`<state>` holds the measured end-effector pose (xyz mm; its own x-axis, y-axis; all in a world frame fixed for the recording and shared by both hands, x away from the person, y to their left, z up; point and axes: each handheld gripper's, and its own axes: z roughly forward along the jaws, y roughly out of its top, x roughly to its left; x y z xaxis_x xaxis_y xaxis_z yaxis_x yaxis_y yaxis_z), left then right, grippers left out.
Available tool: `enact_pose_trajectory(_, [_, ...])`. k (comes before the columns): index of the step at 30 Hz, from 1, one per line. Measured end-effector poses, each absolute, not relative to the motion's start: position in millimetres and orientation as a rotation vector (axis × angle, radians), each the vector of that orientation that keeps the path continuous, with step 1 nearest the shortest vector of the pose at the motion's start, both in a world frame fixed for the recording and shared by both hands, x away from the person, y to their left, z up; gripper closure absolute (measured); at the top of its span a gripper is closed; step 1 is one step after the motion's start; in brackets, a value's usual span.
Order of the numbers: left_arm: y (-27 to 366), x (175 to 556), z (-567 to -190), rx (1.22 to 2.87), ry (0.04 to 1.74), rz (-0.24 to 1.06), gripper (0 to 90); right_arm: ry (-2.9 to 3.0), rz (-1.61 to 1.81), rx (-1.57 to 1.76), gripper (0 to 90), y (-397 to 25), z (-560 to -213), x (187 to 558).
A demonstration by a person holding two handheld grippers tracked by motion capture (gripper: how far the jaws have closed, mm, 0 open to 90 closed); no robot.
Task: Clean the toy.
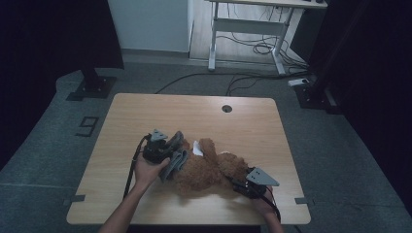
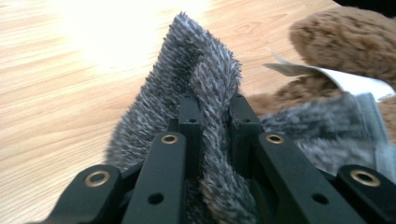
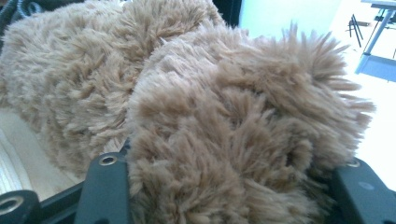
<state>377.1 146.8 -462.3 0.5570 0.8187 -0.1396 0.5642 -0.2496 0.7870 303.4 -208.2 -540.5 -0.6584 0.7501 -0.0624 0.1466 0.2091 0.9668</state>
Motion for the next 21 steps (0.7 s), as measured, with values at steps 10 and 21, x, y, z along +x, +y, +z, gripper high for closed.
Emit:
enact_pose_trajectory(10, [71.3, 354.7, -416.2, 1.964, 0.861, 0.348, 78.5, 1.948, 1.472, 0.831, 41.5, -208.7, -540.8, 303.1])
enact_pose_trajectory(21, [-47.0, 354.6, -441.5, 2.162, 0.694, 0.308, 78.1, 1.95, 1.474, 0.834, 41.4, -209.3, -541.0, 302.3])
